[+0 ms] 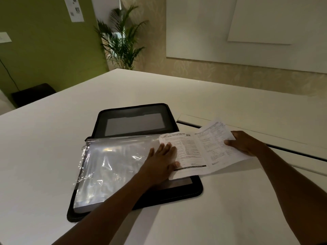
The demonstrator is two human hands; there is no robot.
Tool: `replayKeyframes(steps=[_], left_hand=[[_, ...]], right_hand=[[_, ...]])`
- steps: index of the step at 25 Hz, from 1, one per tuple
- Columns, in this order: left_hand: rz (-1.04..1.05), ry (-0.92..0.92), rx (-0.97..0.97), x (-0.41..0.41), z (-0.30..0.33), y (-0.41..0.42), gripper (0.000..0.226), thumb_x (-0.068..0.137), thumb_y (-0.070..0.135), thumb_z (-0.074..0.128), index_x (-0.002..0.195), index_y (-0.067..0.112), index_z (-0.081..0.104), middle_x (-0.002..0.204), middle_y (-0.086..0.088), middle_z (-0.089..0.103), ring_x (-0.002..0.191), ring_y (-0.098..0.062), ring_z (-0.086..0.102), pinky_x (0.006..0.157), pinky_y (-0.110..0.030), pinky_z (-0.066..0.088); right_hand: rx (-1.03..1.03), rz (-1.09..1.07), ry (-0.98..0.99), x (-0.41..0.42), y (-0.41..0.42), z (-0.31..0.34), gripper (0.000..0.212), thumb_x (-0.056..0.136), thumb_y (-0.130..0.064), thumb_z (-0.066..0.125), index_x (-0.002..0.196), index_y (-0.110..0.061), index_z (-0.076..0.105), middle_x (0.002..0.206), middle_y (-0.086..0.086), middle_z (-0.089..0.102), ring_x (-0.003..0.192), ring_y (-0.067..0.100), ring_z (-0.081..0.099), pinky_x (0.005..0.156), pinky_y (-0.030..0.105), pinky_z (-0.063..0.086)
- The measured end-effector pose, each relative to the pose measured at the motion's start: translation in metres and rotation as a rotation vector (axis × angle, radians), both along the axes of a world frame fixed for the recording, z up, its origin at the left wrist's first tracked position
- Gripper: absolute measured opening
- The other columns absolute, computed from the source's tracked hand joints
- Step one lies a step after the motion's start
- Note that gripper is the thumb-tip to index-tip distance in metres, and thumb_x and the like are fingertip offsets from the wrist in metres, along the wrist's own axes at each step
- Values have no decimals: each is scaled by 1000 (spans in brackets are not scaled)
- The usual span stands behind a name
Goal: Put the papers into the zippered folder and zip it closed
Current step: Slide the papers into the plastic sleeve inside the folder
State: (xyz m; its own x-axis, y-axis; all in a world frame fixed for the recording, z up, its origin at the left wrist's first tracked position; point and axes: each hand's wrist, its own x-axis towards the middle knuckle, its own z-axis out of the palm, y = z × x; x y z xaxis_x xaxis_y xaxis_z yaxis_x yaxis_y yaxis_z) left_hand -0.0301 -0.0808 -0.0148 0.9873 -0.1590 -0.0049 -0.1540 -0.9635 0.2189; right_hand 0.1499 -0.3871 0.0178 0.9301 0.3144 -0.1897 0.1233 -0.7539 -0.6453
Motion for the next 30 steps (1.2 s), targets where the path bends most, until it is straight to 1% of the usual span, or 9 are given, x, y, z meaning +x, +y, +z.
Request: replayKeyframes(steps=[5, 8, 10, 15, 18, 20, 22, 27, 30], left_hand=[[12, -4, 10, 1, -6, 2, 72, 95, 64, 18, 153, 22, 7, 163, -5, 2, 150, -25, -2, 119, -49, 3], [64, -61, 19, 5, -3, 8, 70, 95, 63, 20, 151, 20, 14, 162, -6, 10, 149, -28, 3, 118, -49, 8], [92, -50, 36, 6, -3, 8, 72, 94, 65, 21, 150, 20, 14, 162, -6, 10, 149, -30, 2, 118, -52, 7], [112, -21, 6, 0, -13, -3, 86, 86, 75, 6, 154, 21, 2, 163, -6, 0, 149, -29, -6, 118, -52, -2], [109, -50, 4, 0, -15, -3, 94, 79, 78, -3, 153, 21, 3, 163, -5, 0, 149, -28, -6, 118, -52, -2], [125, -81, 0, 4, -14, 1, 94, 79, 79, -5, 153, 23, 5, 163, -5, 0, 149, -28, -7, 117, -51, -3], [196, -114, 12, 9, -13, 6, 93, 78, 80, -2, 153, 25, 5, 163, -4, -1, 149, -28, -9, 114, -52, -9], [349, -24, 51, 18, -11, 23, 101, 76, 86, 13, 153, 23, -6, 163, -4, -9, 147, -32, -17, 106, -60, -19], [329, 3, 28, 18, -13, 26, 103, 76, 86, 15, 153, 21, -7, 162, -4, -12, 147, -32, -15, 111, -63, -11]], right_hand=[[-22, -8, 36, 4, 2, 3, 36, 89, -29, 66, 122, -14, 62, 113, 5, 68, 88, 17, 65, 70, 30, 49], [-16, -14, 35, 1, 2, 0, 35, 89, -28, 66, 120, -13, 63, 114, 6, 69, 91, 22, 67, 80, 38, 53], [18, -40, 12, -2, 4, 1, 27, 87, -25, 68, 111, -13, 66, 112, 7, 70, 87, 20, 67, 76, 35, 52], [-197, -268, -175, -8, 15, 9, 40, 79, -21, 76, 113, -5, 63, 116, 17, 65, 106, 34, 60, 81, 34, 46], [-232, -329, -510, -24, 43, 8, 24, 82, -7, 63, 105, -7, 64, 108, 19, 66, 100, 37, 60, 82, 38, 49], [-103, -153, -590, -38, 77, 6, 21, 81, 1, 57, 95, -9, 70, 101, 15, 70, 92, 31, 63, 78, 33, 51], [27, 57, -468, -53, 113, 0, 21, 82, 1, 60, 90, -14, 73, 102, 6, 72, 91, 17, 65, 79, 26, 51], [-95, 240, -464, -57, 158, -24, 28, 93, -19, 54, 116, -27, 66, 141, -2, 52, 130, 19, 41, 109, 38, 29], [-112, 284, -428, -54, 167, -28, 34, 93, -26, 50, 124, -36, 61, 149, -3, 41, 136, 21, 33, 110, 44, 25]])
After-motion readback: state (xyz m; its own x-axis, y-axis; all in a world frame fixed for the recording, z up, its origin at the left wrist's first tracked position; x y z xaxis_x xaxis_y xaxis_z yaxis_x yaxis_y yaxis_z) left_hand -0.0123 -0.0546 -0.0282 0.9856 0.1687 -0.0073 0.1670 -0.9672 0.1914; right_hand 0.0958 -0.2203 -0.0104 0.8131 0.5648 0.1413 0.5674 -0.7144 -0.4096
